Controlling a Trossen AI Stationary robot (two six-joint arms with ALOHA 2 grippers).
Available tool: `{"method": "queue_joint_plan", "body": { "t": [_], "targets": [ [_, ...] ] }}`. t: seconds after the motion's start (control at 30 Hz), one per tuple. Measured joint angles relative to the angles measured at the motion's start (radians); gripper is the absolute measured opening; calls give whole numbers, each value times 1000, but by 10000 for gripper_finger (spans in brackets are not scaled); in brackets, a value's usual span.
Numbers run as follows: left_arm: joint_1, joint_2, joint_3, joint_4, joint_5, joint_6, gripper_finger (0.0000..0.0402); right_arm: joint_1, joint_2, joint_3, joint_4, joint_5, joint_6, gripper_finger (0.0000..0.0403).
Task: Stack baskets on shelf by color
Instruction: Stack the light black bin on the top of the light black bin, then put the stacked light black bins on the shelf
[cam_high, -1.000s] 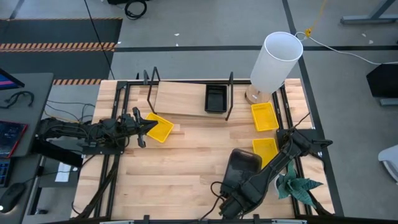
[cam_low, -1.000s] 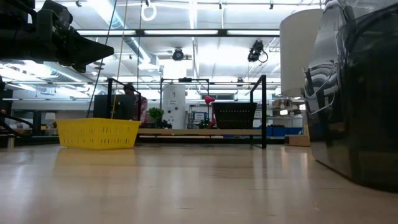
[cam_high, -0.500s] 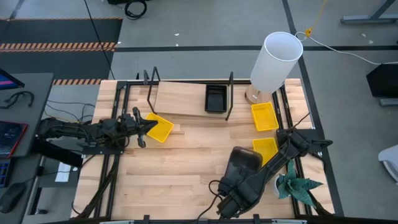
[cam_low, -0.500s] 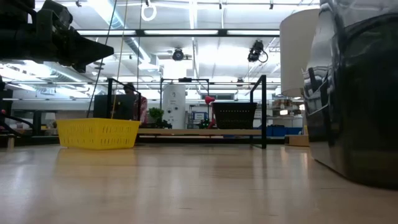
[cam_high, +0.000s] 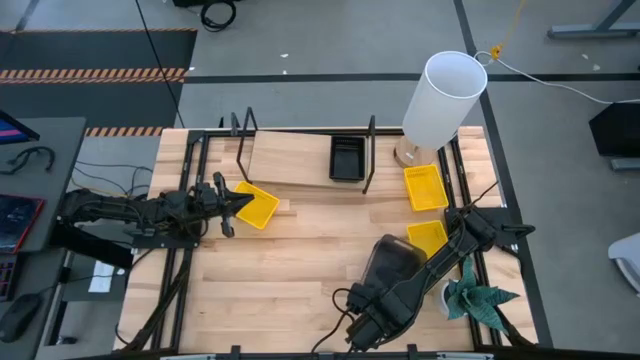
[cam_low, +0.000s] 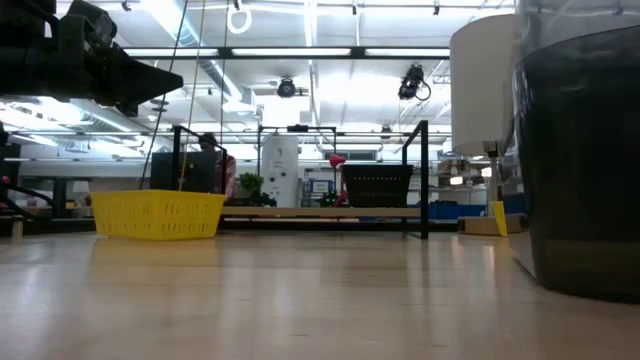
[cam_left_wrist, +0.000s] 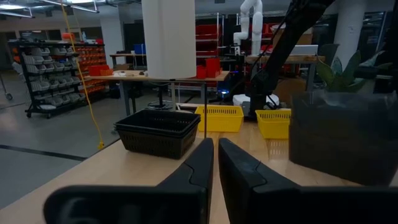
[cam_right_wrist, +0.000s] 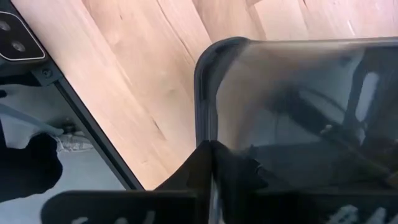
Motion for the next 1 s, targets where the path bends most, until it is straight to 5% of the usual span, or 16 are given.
{"method": "queue_joint_plan", "body": {
  "t": [0.33,0.63,1.0],
  "targets": [
    [0,0,0,0,0,0,34,-1,0,0,42,18,28,70],
    [0,0,0,0,0,0,31,-5,-1,-5,64,75,76,162],
    [0,0,0,0,0,0,29,-31,-1,-202,249,29,62,197]
  ]
}}
